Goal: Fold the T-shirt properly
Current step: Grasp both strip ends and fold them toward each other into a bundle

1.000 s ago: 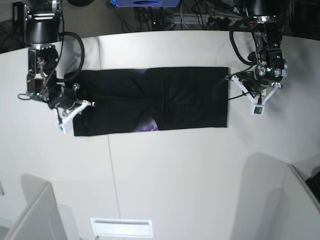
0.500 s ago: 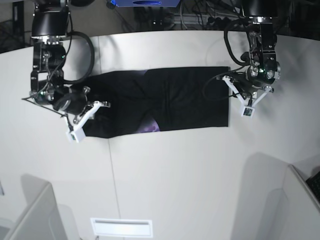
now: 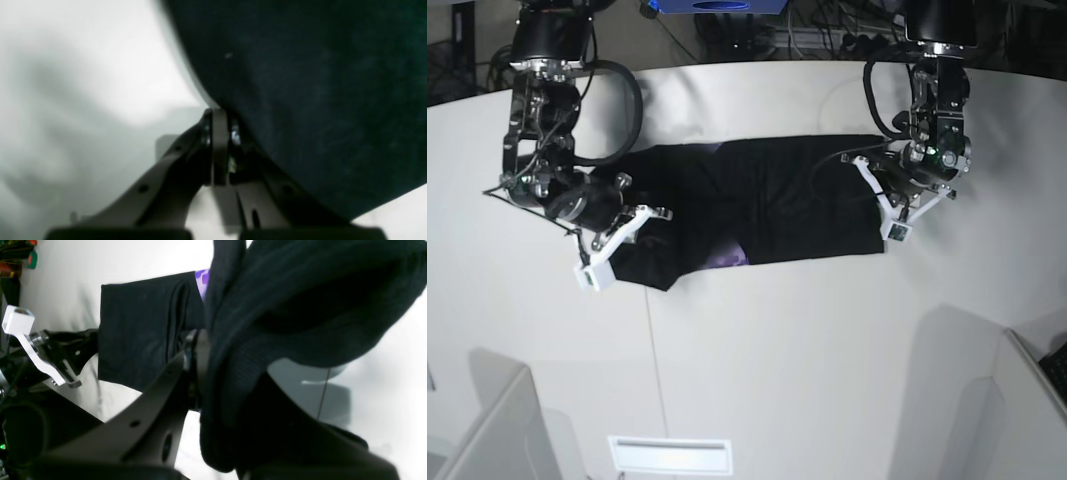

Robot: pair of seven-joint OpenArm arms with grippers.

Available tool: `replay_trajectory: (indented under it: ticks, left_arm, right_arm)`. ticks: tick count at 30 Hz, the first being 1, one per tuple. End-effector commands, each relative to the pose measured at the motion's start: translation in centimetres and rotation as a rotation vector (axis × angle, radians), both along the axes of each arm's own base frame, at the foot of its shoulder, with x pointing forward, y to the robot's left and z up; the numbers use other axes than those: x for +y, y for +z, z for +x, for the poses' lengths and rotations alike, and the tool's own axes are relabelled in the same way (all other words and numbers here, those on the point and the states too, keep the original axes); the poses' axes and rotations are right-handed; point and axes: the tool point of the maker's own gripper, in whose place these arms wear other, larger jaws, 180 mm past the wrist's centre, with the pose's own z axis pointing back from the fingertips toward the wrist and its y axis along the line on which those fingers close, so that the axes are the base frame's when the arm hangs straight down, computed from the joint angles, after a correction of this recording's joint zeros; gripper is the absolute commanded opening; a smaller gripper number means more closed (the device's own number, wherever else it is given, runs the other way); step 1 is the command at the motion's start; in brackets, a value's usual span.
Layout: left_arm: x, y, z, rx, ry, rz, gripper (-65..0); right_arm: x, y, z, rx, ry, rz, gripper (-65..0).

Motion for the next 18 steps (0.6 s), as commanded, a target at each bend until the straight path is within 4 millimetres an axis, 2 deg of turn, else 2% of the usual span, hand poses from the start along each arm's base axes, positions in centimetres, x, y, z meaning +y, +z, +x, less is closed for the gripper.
replay_trajectory:
  ticks: [1, 6, 10, 14, 18]
  left_arm:
    - [-1.4, -0.3, -0.3, 0.022, -0.015, -0.047, -65.0]
    - [-2.8, -0.6, 0.7, 0.024, -0.008, -0.083, -65.0]
    - [-3.2, -0.5, 1.4, 0.020, -0.010, -0.091, -65.0]
    - [-5.1, -1.1, 1.4, 0.042, -0.074, -0.093, -65.0]
    - [-5.3, -1.4, 2.0, 0.043, -0.083, -0.063, -65.0]
  right_arm:
    - [0.7, 1.5, 0.8, -0.051, 0.002, 0.036, -65.0]
    - [1.6, 2.9, 0.9, -0.093, 0.007, 0.056, -65.0]
    - [2.5, 3.2, 0.9, -0.096, 0.005, 0.085, -65.0]
    - [3.2, 3.6, 1.1, -0.104, 0.003, 0.107, -65.0]
    - [3.9, 3.9, 1.2, -0.108, 0.002, 0.131, -65.0]
